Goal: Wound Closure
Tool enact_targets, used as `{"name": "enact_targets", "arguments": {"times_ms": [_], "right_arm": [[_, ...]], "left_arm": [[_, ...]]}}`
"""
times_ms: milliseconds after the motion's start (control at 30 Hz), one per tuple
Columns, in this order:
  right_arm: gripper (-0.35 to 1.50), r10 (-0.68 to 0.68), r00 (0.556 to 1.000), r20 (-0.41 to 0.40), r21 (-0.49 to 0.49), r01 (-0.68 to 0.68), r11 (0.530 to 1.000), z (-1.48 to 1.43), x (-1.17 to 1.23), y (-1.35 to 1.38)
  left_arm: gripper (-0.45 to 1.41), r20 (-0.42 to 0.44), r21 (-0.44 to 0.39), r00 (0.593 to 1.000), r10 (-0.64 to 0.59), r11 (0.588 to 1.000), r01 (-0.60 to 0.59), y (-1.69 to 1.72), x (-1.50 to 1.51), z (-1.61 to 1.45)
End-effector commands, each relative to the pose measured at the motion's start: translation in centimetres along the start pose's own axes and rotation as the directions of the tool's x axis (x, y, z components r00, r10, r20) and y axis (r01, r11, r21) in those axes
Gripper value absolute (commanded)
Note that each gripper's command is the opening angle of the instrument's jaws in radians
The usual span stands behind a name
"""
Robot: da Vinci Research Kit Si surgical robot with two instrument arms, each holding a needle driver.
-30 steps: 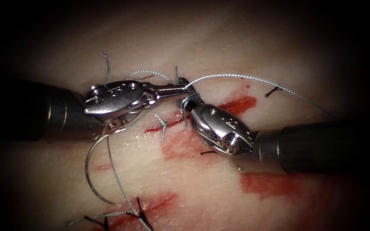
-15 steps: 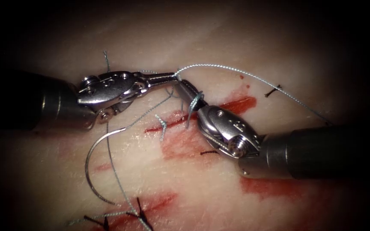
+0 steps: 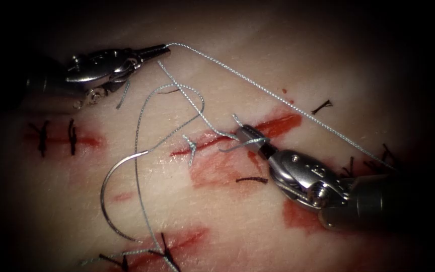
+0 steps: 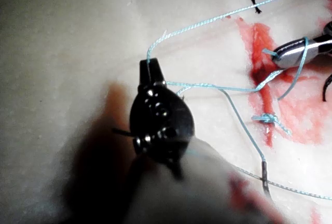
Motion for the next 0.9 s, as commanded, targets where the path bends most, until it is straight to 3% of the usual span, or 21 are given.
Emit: {"name": "enact_targets", "arguments": {"times_ms": [33, 67, 167, 567, 667, 900], "right_arm": [[-0.35, -0.009, 1.000, 0.026, 0.020, 0.008, 1.000, -0.03, -0.11, -0.04], [-0.35, -0.036, 0.997, 0.075, 0.036, 0.034, 0.999, -0.09, -0.20, -0.04], [-0.35, -0.068, 0.990, 0.121, 0.064, 0.060, 0.996, -0.18, -0.32, -0.05], [-0.35, -0.131, 0.976, 0.175, 0.191, 0.097, 0.977, -0.35, -0.39, -0.30], [-0.35, -0.152, 0.971, 0.182, 0.225, 0.109, 0.968, -0.37, -0.40, -0.39], [-0.35, -0.147, 0.968, 0.202, 0.268, 0.090, 0.959, -0.39, -0.40, -0.49]], "left_arm": [[-0.45, -0.002, 0.004, 1.000, 0.011, 1.000, -0.011, 0.00, -0.05, 0.07], [-0.45, -0.005, 0.019, 1.000, 0.025, 1.000, -0.024, -0.01, -0.04, 0.09], [-0.45, -0.007, 0.035, 0.999, 0.042, 0.999, -0.042, -0.06, -0.01, 0.10], [-0.45, -0.049, 0.098, 0.992, 0.119, 0.989, -0.114, -0.36, 0.24, 0.26], [-0.45, -0.080, 0.119, 0.984, 0.161, 0.981, -0.151, -0.57, 0.45, 0.35], [-0.45, -0.069, 0.185, 0.964, 0.258, 0.952, -0.242, -0.96, 0.63, 0.48]]}}
